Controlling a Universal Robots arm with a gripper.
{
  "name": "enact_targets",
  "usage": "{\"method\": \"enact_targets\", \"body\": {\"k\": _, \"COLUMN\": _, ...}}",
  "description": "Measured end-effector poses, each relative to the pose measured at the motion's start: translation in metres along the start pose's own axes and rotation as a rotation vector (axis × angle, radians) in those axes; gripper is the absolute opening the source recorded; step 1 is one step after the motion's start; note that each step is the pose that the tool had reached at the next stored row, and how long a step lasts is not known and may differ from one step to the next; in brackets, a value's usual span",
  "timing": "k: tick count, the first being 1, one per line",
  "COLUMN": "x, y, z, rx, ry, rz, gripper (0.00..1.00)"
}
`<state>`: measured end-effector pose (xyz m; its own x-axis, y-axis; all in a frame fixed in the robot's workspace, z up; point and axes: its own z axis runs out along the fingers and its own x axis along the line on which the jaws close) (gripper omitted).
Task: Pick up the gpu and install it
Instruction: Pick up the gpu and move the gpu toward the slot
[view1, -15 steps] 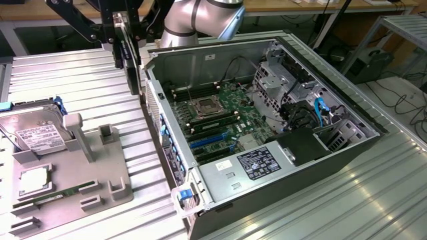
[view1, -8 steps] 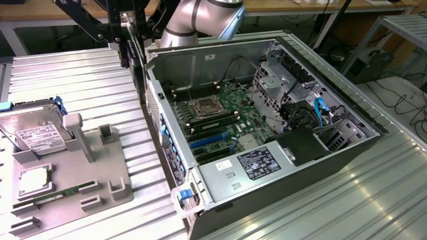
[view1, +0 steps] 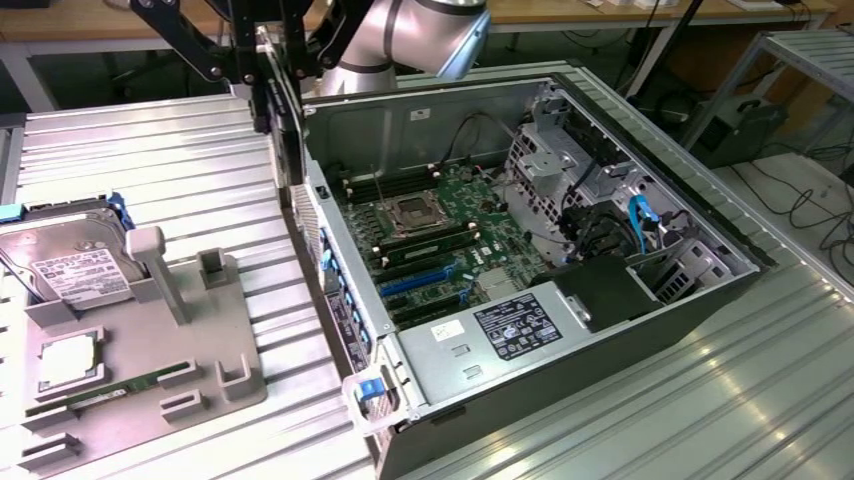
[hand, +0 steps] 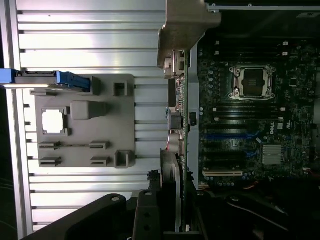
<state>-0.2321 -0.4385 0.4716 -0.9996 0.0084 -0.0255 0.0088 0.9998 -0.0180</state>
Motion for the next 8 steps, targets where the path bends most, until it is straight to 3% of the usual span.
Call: {"method": "enact_targets", "body": {"k": 8, "x": -0.0069, "y": 0.0, "z": 0.0002, "rx": 0.0, "ry": 0.0, "rz": 0.0, "gripper": 0.28}}
